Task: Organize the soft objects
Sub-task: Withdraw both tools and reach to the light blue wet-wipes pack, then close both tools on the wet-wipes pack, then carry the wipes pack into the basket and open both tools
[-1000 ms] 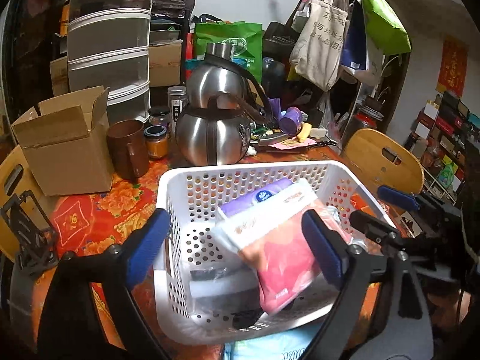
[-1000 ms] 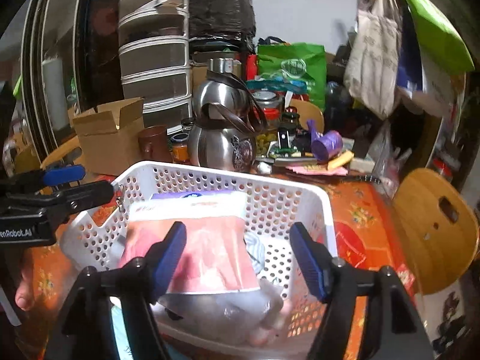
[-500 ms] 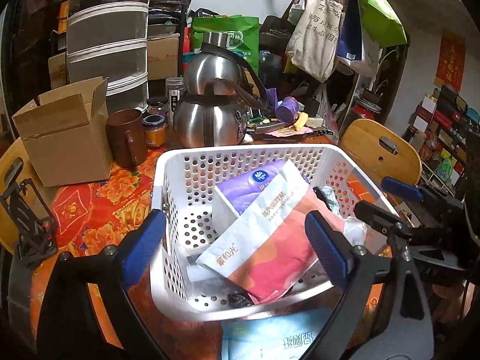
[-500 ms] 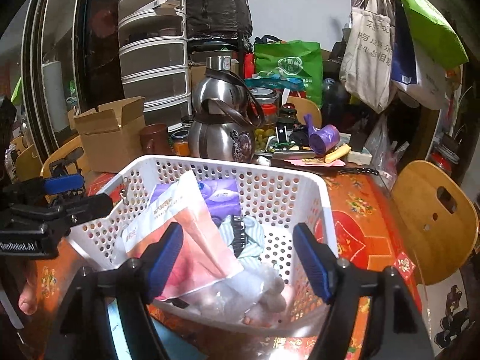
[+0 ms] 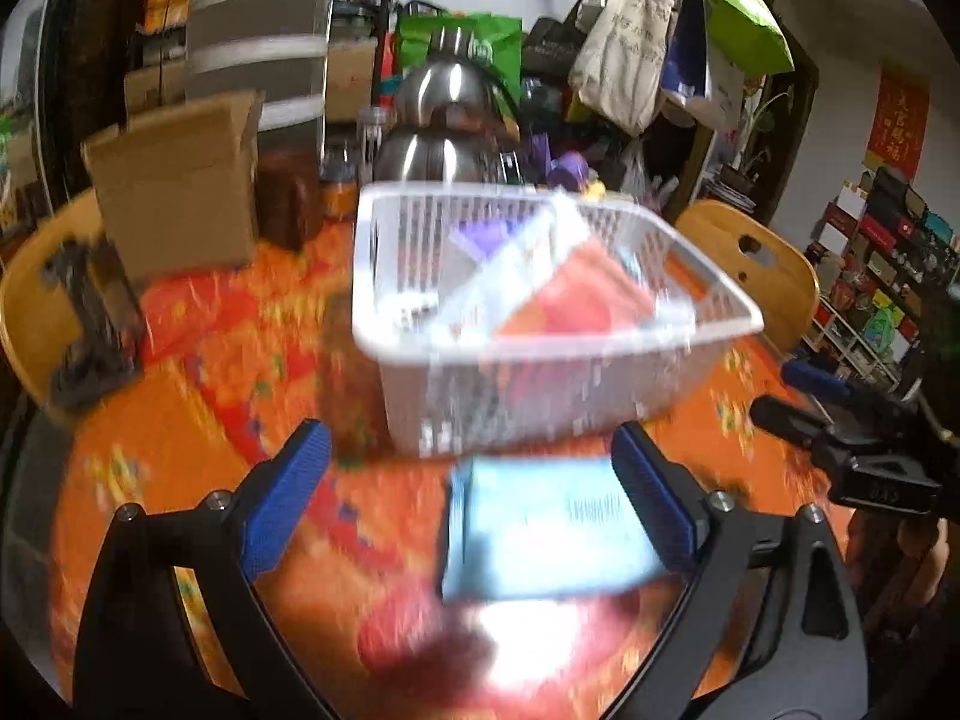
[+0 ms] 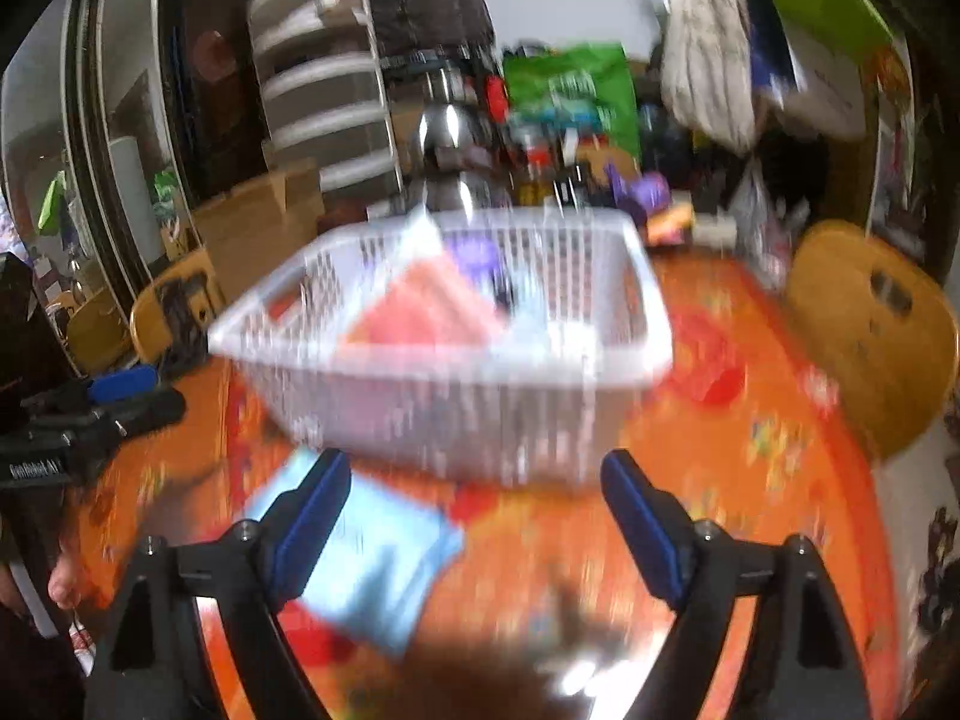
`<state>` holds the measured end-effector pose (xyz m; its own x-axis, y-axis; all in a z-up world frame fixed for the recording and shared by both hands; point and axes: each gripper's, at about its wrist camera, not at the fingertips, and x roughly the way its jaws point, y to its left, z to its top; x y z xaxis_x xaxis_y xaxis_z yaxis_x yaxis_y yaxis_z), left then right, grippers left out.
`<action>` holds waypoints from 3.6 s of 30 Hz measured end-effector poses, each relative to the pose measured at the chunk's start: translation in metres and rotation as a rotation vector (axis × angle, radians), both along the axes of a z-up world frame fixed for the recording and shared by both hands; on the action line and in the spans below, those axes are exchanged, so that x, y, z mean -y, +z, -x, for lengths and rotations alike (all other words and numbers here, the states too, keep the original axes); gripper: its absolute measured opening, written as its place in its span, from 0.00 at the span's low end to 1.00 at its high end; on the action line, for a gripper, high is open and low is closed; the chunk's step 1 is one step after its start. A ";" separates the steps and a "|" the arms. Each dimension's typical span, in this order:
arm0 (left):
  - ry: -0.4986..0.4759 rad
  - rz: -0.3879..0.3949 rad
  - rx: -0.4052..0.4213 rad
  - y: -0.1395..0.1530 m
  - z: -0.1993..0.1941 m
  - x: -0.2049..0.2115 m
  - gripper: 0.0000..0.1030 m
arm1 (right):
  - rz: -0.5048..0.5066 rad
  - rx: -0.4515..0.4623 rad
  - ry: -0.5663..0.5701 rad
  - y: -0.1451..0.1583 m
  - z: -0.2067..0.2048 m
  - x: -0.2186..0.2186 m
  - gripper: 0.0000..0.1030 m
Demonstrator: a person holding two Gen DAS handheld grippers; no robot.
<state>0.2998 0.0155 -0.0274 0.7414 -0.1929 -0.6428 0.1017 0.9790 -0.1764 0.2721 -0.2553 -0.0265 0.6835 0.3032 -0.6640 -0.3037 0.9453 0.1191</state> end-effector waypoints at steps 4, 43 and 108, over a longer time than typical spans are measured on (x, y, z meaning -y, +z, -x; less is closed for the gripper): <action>-0.007 0.022 -0.082 -0.039 0.017 -0.005 0.91 | -0.053 -0.093 -0.009 -0.035 0.023 0.002 0.83; -0.303 -0.023 -0.159 -0.107 0.003 0.036 0.40 | 0.088 -0.150 0.238 -0.085 0.021 -0.077 0.34; -0.056 -0.048 0.046 0.061 -0.166 0.037 0.89 | 0.129 0.102 0.070 0.059 -0.140 -0.043 0.78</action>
